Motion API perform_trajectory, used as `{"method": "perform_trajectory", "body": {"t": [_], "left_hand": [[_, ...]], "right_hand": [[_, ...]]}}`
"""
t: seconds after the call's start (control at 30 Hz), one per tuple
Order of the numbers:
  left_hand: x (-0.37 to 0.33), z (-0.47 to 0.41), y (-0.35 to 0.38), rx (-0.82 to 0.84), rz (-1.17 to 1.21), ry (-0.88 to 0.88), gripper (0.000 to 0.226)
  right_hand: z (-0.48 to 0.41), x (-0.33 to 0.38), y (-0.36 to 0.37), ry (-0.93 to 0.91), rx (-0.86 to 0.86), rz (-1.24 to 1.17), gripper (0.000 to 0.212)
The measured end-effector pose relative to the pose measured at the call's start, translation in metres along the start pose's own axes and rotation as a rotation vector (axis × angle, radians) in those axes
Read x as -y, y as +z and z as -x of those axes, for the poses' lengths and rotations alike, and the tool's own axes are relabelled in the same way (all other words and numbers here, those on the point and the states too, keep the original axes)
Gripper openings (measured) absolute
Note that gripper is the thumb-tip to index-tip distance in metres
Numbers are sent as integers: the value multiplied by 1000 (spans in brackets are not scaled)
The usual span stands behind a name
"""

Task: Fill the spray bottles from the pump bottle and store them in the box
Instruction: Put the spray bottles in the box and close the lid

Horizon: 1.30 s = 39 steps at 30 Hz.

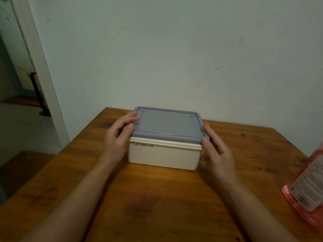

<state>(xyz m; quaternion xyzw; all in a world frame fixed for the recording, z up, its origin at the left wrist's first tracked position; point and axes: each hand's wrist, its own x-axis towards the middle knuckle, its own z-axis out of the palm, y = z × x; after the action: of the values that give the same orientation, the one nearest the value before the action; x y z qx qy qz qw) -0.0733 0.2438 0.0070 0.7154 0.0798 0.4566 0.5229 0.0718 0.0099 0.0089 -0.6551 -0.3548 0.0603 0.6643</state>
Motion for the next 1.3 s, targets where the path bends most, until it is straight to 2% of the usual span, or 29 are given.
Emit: {"method": "perform_trajectory", "body": {"t": [0.07, 0.2, 0.37, 0.7, 0.93, 1.17, 1.3], "left_hand": [[0, 1, 1, 0, -7, 2, 34], [0, 1, 3, -12, -27, 14, 35], [6, 1, 4, -26, -69, 9, 24], [20, 3, 3, -60, -187, 35, 28], [16, 0, 3, -38, -201, 24, 35], [16, -2, 4, -8, -204, -24, 62], [16, -1, 4, -22, -206, -39, 59]], "right_hand": [[1, -4, -1, -4, -7, -9, 52], [4, -5, 0, -41, -25, 15, 38], [5, -4, 1, -61, -40, 51, 38], [-1, -13, -2, -114, -57, 149, 21], [-5, -12, -4, -152, -67, 223, 31], [-11, -9, -3, -87, -5, 274, 35], [-10, -10, 0, -57, -23, 258, 35]]}}
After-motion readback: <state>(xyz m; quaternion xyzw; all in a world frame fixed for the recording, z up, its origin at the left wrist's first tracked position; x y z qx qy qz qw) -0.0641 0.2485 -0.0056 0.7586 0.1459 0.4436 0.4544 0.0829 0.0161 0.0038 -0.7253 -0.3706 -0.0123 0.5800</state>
